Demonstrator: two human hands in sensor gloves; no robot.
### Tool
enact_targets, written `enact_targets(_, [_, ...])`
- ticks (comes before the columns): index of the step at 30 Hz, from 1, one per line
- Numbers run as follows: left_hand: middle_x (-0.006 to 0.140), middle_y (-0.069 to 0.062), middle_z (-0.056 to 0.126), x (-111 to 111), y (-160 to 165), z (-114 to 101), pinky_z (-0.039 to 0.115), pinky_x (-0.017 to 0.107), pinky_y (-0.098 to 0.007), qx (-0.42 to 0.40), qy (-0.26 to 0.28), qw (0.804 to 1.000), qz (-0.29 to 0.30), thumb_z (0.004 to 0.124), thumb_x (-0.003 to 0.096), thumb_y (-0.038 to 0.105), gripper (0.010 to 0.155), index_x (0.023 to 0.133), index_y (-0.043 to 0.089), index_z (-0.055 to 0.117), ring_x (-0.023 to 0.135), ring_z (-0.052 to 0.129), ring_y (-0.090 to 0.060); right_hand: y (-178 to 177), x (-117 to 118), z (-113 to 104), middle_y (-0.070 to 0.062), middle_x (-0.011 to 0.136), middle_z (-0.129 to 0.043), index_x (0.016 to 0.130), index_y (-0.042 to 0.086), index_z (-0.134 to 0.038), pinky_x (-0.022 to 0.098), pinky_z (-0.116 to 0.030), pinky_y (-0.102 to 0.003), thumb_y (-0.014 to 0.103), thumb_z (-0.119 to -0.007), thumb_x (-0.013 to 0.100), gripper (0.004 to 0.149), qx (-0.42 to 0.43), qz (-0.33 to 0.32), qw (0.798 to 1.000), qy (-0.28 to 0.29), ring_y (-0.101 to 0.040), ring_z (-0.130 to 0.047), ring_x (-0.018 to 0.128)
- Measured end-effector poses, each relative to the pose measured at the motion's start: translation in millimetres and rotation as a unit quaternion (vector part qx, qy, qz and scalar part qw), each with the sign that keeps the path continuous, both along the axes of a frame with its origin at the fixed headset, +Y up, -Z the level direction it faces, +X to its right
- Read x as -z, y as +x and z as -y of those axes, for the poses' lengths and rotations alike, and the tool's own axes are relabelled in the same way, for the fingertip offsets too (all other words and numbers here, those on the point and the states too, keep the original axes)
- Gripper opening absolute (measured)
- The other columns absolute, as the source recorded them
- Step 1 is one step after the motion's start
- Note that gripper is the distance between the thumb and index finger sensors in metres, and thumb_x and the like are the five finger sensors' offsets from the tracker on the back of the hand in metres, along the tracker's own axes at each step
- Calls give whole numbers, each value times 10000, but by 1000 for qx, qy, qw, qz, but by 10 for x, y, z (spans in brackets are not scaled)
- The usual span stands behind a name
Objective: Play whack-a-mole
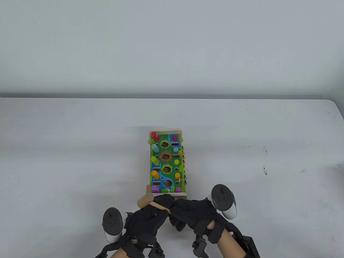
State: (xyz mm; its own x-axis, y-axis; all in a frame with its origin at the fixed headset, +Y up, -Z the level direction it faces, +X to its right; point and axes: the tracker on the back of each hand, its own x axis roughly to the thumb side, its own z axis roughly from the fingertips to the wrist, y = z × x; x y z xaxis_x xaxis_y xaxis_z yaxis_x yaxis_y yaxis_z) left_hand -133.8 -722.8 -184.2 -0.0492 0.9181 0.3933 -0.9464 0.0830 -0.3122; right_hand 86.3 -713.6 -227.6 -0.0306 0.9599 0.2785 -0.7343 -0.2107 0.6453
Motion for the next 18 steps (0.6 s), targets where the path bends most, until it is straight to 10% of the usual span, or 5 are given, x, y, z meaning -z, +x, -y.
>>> enact_targets(12, [851,-329,851,-24,-314,-232,652,552,-725,-18,69,995,-76,666,542,310,496,954,34,682,631,966,-532,474,132,-179,-184,576,-931,815,-38,-811,339,-753,-552,336,-666,585,462,4,148,986,82,-300,-971,298])
enact_targets(18, [707,-296,931,-18,-532,-351,687,521,-708,61,144,977,-144,639,533,306,510,925,-20,655,512,1013,-502,703,167,-176,-282,761,-827,929,-62,-708,455,-645,-651,354,-682,582,541,-125,297,919,226,-438,-917,507])
